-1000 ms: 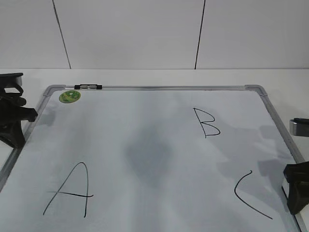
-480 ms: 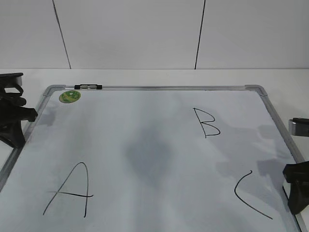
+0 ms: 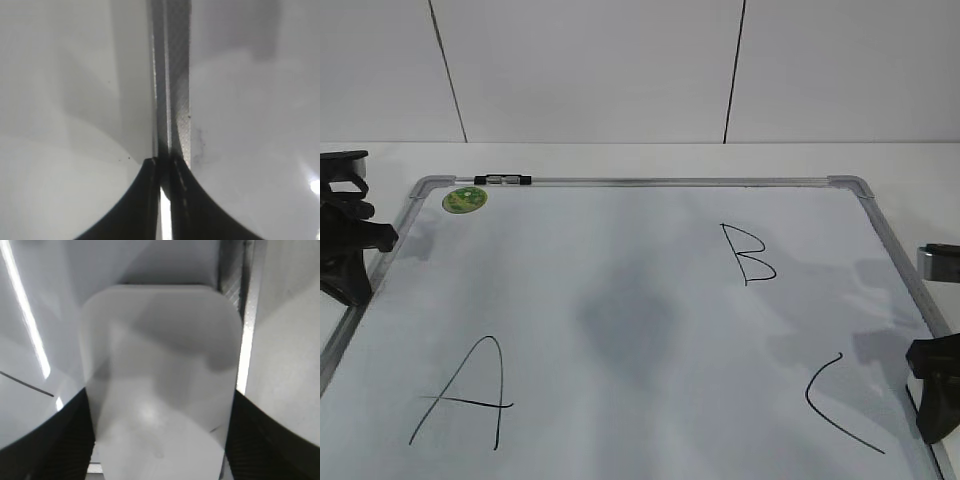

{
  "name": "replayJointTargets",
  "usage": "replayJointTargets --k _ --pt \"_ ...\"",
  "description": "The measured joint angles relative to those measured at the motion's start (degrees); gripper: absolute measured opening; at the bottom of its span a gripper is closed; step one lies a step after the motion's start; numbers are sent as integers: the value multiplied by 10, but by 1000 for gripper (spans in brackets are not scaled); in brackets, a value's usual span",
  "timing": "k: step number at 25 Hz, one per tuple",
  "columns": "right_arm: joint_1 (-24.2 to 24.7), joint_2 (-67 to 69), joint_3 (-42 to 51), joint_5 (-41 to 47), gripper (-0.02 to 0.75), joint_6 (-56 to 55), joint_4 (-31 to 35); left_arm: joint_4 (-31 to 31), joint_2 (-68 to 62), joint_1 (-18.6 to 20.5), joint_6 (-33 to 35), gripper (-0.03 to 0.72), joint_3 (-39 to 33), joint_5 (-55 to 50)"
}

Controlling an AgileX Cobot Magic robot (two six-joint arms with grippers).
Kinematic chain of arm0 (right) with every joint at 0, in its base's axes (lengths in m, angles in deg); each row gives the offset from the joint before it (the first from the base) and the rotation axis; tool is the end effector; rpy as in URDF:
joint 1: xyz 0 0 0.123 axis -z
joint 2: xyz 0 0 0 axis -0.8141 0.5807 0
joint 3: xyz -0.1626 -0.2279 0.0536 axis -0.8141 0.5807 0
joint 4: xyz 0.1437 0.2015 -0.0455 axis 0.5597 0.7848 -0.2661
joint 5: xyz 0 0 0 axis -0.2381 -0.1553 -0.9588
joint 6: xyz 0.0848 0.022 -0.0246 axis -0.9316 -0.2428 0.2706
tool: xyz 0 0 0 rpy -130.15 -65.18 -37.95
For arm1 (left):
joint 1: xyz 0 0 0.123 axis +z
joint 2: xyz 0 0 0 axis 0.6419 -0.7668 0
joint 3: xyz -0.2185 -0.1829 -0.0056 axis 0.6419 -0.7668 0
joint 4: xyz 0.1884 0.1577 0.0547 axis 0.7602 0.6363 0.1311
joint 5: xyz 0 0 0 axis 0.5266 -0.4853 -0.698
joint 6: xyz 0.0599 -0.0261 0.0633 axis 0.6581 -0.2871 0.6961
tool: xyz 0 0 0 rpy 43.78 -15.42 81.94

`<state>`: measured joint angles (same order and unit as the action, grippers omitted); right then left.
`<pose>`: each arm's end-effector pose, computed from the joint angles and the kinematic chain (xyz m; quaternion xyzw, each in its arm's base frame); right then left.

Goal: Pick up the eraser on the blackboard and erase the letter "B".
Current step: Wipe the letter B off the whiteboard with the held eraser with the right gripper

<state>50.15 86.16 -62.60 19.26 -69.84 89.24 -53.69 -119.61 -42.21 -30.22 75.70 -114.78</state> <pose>0.2318 0.0246 0.1752 -0.0275 -0.9973 -0.0322 0.0604 0.3581 -0.0249 0.1525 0.0151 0.9972 -0.0598 0.0424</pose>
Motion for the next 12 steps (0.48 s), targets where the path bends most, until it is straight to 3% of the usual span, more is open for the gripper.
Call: replayJointTargets --k 12 --pt "0 0 -1 10 535 0 0 0 0 0 0 20 0 0"
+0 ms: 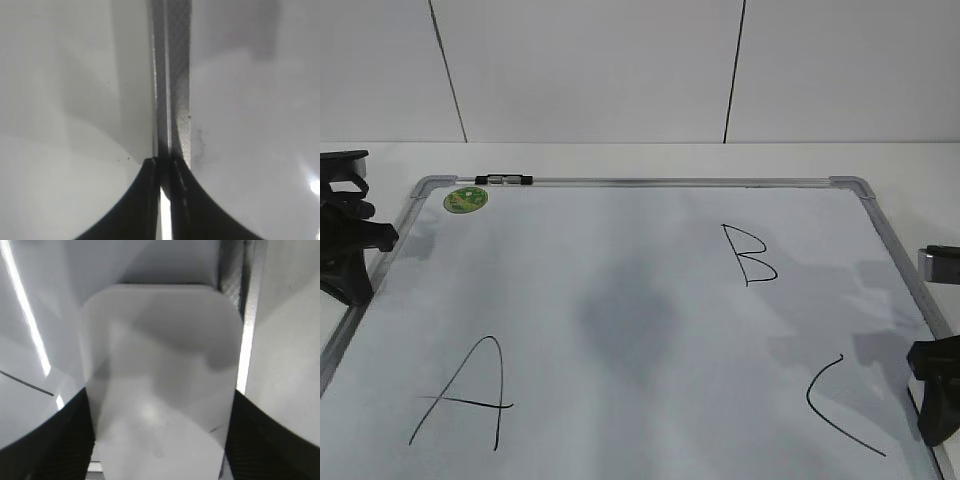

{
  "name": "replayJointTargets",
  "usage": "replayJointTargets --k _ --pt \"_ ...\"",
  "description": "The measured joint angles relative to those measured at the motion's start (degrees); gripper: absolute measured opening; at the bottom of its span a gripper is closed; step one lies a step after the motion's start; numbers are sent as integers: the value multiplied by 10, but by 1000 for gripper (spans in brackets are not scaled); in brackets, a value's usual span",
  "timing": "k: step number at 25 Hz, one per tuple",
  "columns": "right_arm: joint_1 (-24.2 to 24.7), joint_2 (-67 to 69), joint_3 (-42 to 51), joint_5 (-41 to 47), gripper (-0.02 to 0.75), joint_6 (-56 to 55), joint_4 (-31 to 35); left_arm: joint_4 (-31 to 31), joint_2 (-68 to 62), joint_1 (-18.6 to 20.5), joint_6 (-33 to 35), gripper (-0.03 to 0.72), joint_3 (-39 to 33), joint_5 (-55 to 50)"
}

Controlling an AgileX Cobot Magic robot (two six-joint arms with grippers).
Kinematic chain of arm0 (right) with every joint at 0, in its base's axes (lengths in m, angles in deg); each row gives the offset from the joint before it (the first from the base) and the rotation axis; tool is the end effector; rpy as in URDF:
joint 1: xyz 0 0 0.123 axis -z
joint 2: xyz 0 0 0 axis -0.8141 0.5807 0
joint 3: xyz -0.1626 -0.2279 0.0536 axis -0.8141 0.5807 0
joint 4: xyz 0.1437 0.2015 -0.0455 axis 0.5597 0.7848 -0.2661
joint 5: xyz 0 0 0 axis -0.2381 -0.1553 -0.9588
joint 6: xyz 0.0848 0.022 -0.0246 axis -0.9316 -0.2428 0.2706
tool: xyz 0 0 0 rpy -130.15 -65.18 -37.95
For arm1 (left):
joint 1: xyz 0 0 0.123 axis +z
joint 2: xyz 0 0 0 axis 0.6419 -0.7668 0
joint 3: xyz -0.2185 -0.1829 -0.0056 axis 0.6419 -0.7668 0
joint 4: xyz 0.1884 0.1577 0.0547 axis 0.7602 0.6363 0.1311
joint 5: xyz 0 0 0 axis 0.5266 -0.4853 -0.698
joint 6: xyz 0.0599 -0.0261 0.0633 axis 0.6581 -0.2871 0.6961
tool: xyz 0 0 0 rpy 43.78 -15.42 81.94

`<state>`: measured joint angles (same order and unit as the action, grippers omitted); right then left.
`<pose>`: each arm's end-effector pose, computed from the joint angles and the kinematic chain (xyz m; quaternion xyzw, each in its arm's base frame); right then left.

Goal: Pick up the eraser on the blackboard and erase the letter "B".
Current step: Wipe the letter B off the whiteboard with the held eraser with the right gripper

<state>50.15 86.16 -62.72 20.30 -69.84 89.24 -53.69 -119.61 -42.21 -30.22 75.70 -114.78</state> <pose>0.2306 0.0246 0.1758 -0.0272 -0.9968 -0.0318 0.0684 0.3581 -0.0249 0.1525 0.0151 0.9972 -0.0598 0.0424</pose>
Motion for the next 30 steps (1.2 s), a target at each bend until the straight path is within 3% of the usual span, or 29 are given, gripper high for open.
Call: replayJointTargets --k 13,24,30 --pt "0 -14 -33 43 534 -2 2 -1 0 0 0 19 0 0" --pt "0 -6 -219 109 534 -2 -8 -1 0 0 0 19 0 0" --pt "-5 72 -336 113 534 -2 -9 -1 0 0 0 19 0 0"
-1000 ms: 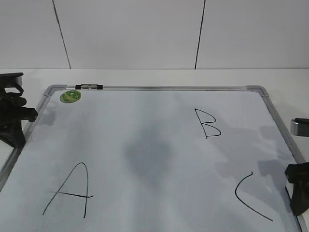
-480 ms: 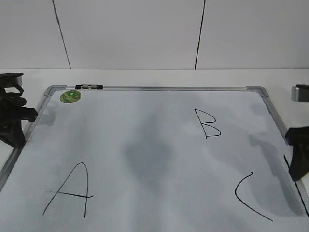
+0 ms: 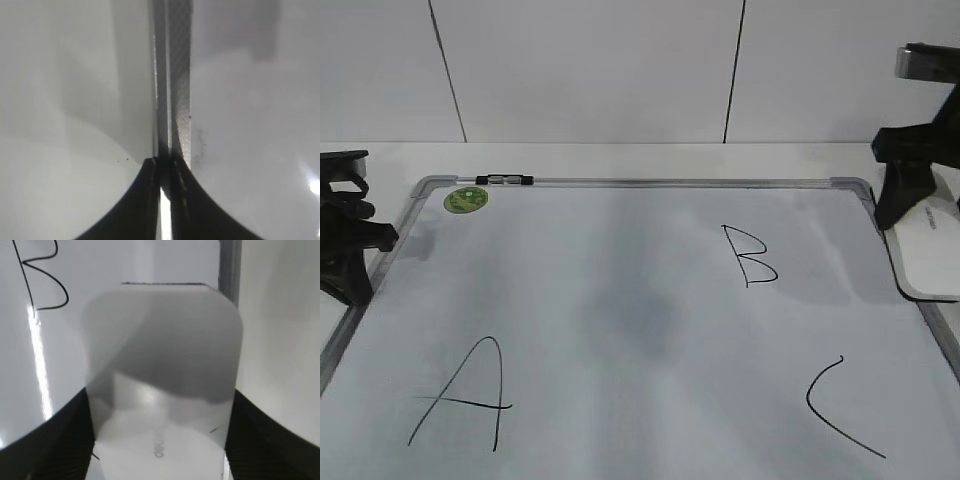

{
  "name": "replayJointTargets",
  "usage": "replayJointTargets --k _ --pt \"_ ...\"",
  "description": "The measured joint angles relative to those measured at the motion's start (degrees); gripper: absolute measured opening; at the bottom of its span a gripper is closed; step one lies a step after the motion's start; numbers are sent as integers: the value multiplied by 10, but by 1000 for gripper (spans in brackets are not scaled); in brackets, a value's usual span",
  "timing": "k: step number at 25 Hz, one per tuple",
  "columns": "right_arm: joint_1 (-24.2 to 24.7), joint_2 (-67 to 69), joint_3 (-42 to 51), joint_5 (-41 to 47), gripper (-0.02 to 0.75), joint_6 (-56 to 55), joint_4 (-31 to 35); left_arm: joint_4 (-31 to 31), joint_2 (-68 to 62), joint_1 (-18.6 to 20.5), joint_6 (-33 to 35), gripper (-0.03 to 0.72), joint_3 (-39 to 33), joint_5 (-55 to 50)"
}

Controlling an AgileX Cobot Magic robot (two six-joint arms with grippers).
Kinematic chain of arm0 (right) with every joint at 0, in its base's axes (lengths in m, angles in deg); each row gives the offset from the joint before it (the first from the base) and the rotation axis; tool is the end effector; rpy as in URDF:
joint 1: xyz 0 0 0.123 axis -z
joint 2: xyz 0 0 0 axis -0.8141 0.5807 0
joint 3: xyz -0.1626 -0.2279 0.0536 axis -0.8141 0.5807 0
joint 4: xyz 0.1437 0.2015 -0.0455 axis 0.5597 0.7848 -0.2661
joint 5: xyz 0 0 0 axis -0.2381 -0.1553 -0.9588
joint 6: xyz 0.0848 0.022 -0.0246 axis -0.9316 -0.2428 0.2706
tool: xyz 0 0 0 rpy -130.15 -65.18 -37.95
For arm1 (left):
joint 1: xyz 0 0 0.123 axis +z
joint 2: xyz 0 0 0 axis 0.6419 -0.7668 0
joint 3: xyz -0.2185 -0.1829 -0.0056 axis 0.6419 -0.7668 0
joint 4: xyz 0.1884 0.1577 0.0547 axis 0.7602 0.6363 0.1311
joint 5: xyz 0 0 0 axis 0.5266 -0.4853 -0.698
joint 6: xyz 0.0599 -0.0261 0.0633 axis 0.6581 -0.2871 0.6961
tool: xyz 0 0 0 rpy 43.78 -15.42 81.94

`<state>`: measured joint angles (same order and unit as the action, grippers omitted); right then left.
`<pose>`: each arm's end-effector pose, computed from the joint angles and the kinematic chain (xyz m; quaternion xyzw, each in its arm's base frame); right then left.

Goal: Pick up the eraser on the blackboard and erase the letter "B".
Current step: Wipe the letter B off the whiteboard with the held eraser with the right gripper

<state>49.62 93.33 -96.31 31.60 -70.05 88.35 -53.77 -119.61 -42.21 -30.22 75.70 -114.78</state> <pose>0.3295 0.0346 0.2768 0.0088 0.9971 0.0414 0.0628 0.3581 -0.0250 0.1525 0.0147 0.9972 -0.0604 0.0424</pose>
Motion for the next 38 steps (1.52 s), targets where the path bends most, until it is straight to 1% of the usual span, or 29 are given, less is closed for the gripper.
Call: replayJointTargets --k 2,7,11,19,30,34,38 --pt "-9 29 -32 0 534 0 0 0 0 0 0 19 0 0" --pt "-58 113 -95 0 534 -1 -1 0 0 0 0 19 0 0" --pt "-83 180 -144 0 534 -1 -1 0 0 0 0 19 0 0" --pt "-86 270 -215 0 534 -2 -1 0 0 0 0 20 0 -2" --pt "-86 314 -262 33 534 -2 1 0 0 0 0 20 0 -2" --pt "-101 318 -267 35 533 -5 -10 1 0 0 0 20 0 -2" --pt "-131 320 -271 30 533 -6 -21 2 0 0 0 20 0 -5"
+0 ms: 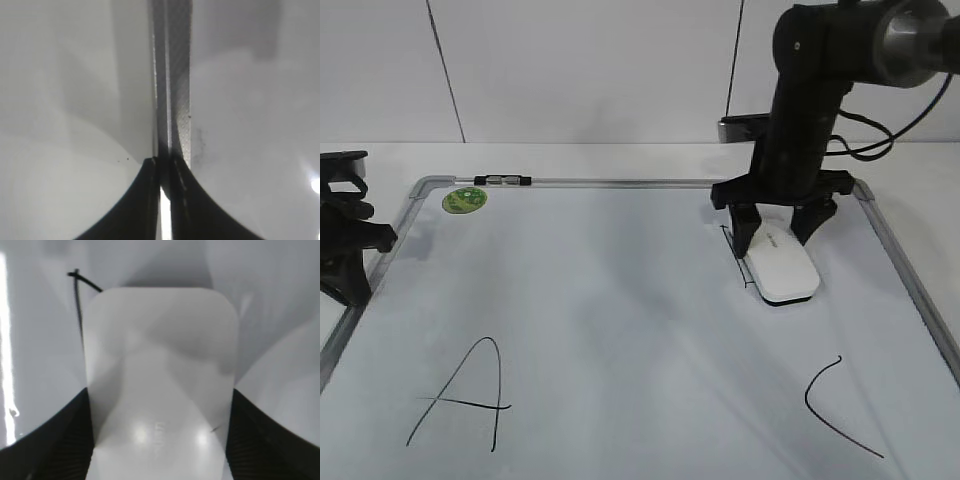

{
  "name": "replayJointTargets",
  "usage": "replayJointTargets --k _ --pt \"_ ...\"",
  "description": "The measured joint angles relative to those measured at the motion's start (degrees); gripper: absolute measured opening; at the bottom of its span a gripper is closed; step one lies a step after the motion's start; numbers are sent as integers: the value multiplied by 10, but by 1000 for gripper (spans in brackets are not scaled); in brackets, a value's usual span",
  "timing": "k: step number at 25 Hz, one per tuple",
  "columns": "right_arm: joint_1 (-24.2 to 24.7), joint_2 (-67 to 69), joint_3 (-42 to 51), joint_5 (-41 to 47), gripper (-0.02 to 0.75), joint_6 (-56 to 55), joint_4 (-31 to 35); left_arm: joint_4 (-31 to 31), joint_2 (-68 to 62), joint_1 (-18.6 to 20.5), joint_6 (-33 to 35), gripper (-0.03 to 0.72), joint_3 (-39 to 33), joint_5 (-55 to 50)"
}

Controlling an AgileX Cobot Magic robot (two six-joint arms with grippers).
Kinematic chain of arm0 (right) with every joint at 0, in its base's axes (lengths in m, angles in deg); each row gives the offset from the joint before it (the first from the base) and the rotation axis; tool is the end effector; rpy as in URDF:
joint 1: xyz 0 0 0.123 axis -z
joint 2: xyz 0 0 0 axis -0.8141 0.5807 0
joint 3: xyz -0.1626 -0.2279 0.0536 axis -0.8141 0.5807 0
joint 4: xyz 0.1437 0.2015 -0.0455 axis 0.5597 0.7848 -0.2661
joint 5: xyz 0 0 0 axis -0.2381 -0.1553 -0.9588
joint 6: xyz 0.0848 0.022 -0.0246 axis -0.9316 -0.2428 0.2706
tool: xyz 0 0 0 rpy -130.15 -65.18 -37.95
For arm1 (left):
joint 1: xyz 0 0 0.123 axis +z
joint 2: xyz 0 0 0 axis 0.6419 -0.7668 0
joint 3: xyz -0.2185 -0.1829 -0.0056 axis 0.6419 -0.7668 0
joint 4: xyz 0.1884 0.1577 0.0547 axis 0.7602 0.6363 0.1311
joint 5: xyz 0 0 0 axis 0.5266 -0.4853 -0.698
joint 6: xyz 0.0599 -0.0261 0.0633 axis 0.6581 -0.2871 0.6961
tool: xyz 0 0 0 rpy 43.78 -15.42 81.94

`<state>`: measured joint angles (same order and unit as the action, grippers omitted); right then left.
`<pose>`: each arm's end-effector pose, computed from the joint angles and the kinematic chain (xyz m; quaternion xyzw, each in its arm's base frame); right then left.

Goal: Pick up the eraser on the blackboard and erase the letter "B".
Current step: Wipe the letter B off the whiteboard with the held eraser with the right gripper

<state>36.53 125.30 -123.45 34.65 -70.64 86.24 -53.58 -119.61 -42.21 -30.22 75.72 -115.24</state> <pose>0.4278 0.1423 0.1761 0.1049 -0.9943 -0.0173 0.0063 0.3574 -0.0248 0.1525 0.0160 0.9974 -0.0594 0.0386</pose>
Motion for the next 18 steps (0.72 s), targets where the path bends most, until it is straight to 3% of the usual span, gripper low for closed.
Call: replayJointTargets --k 10,18 --pt "-112 12 -22 -10 533 -5 7 0 0 0 0 20 0 0" --pt "-119 25 -54 7 533 -33 -5 0 0 0 0 20 1 -1"
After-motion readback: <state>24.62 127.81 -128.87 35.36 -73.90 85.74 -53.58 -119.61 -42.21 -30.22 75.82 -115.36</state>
